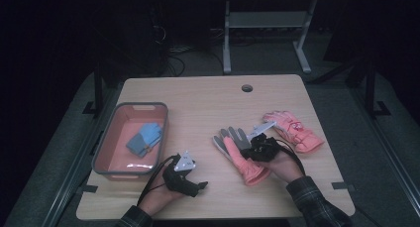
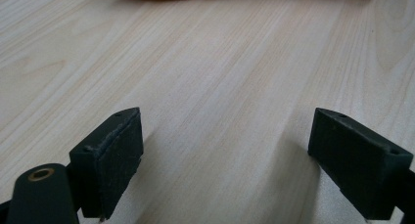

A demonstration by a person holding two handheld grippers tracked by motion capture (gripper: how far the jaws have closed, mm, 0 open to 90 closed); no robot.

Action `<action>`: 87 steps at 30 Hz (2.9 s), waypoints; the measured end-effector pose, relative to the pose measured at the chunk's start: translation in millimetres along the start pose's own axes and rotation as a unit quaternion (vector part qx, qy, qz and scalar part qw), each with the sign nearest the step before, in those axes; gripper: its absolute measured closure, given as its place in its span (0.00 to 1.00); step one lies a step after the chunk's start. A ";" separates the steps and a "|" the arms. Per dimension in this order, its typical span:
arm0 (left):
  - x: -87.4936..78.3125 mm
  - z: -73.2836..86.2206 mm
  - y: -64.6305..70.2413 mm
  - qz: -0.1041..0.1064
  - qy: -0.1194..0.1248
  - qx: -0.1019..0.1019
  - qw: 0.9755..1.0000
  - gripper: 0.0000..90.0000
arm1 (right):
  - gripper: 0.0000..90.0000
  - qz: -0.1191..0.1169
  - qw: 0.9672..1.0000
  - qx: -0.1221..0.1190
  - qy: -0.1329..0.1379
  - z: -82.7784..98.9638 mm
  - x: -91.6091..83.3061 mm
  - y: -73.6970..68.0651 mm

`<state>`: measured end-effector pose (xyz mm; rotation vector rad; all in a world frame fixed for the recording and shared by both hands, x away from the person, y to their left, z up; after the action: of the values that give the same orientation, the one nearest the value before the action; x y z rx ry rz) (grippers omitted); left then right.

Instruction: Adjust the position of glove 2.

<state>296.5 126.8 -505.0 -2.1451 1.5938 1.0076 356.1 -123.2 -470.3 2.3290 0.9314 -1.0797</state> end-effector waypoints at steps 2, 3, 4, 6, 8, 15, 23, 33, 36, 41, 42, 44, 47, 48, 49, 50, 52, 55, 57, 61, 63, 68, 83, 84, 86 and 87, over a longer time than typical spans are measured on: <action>-0.2 -0.1 -0.3 -0.001 -0.001 0.002 1.000 0.14 | 1.00 -0.007 1.000 -0.006 0.000 3.8 -3.4 -3.6; -0.3 -0.1 -0.5 -0.002 -0.001 0.003 1.000 0.14 | 1.00 -0.011 1.000 -0.009 0.000 5.8 -5.1 -5.2; -0.4 -0.2 -0.8 -0.002 -0.001 0.004 1.000 0.14 | 1.00 -0.015 1.000 -0.010 -0.001 7.8 -6.7 -6.9; -0.4 -0.2 -0.8 -0.003 -0.001 0.005 1.000 0.14 | 1.00 -0.023 1.000 -0.016 -0.005 12.3 -11.5 -11.4; -0.4 -0.2 -0.9 -0.002 -0.001 0.005 1.000 0.14 | 1.00 -0.027 0.999 -0.020 -0.007 16.3 -14.9 -14.3; -0.2 -0.1 -0.5 -0.001 -0.001 0.003 1.000 0.14 | 0.96 -0.031 0.999 -0.015 0.000 19.3 -23.1 -18.6; 0.2 -0.1 -0.1 0.000 0.002 0.000 1.000 0.14 | 0.82 0.009 0.999 0.028 0.039 5.2 -46.3 20.4; 0.2 -0.1 -0.1 0.001 0.001 0.000 1.000 0.14 | 0.74 0.082 0.991 0.098 0.035 18.6 -60.2 96.1; 0.5 -0.2 0.0 0.000 0.003 -0.001 1.000 0.14 | 0.71 0.099 0.988 0.113 0.024 28.1 -59.5 113.9; 0.3 -0.2 -0.1 0.001 0.002 -0.001 1.000 0.14 | 0.66 0.123 0.985 0.123 0.013 38.3 -60.4 137.1; 0.3 -0.2 -0.1 0.000 0.002 -0.001 1.000 0.14 | 0.65 0.126 0.984 0.122 0.011 39.7 -60.2 139.6; 0.3 -0.2 -0.1 0.000 0.001 -0.001 1.000 0.14 | 0.64 0.129 0.984 0.124 0.007 43.9 -58.4 145.9; 0.3 -0.2 0.0 0.001 0.002 -0.001 1.000 0.14 | 0.61 0.126 0.984 0.123 -0.001 49.2 -52.7 150.9; 0.3 -0.2 0.0 0.000 0.002 -0.001 1.000 0.14 | 0.60 0.123 0.985 0.122 -0.006 50.9 -50.3 151.9; 0.3 -0.2 0.0 0.001 0.002 -0.001 1.000 0.14 | 0.60 0.123 0.985 0.120 -0.009 52.5 -47.9 153.0; 0.3 -0.2 0.0 0.000 0.002 -0.001 1.000 0.14 | 0.60 0.120 0.986 0.118 -0.010 53.8 -45.4 153.9; 0.3 -0.2 0.0 0.000 0.002 -0.001 1.000 0.14 | 0.60 0.114 0.986 0.118 -0.015 56.1 -40.3 155.1; 0.3 -0.2 0.0 0.000 0.001 -0.001 1.000 0.14 | 0.61 0.109 0.987 0.117 -0.018 58.1 -35.9 155.7; 0.3 -0.2 0.0 0.000 0.001 -0.001 1.000 0.14 | 0.65 0.111 0.987 0.112 -0.020 59.7 -33.3 155.6; 0.3 -0.2 0.0 0.000 0.001 -0.001 1.000 0.14 | 0.80 0.115 0.988 0.104 -0.019 62.6 -30.1 154.5; 0.3 -0.2 0.0 0.000 0.001 -0.001 1.000 0.14 | 0.87 0.113 0.988 0.107 -0.018 63.2 -30.7 155.0; 0.2 -0.2 0.0 0.000 0.001 -0.001 1.000 0.14 | 0.93 0.115 0.987 0.108 -0.011 63.5 -33.4 155.3; 0.2 -0.2 0.0 0.000 0.001 -0.001 1.000 0.14 | 0.94 0.122 0.988 0.095 0.019 53.5 -69.8 135.6; 0.3 -0.2 0.0 0.000 0.001 -0.001 1.000 0.14 | 0.94 0.118 0.989 0.091 0.025 51.2 -73.5 131.4; 0.2 -0.2 0.0 0.000 0.001 -0.001 1.000 0.14 | 0.94 0.111 0.989 0.086 0.034 46.7 -79.3 123.8; 0.2 -0.2 -0.1 0.000 0.001 -0.001 1.000 0.14 | 0.94 0.108 0.990 0.084 0.038 44.3 -81.8 119.4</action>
<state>296.7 126.5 -505.0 -2.1478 1.5951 1.0069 379.9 -265.3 -423.8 2.5537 0.6150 -1.0199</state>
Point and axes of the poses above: each handheld gripper's, and its own axes: x roughly forward along the jaws, z roughly out of its underside, y roughly to its right, the point moved 4 cm from there along x, roughly forward along the jaws, and after that the axes turned 14 degrees about z, right-handed, at the moved point
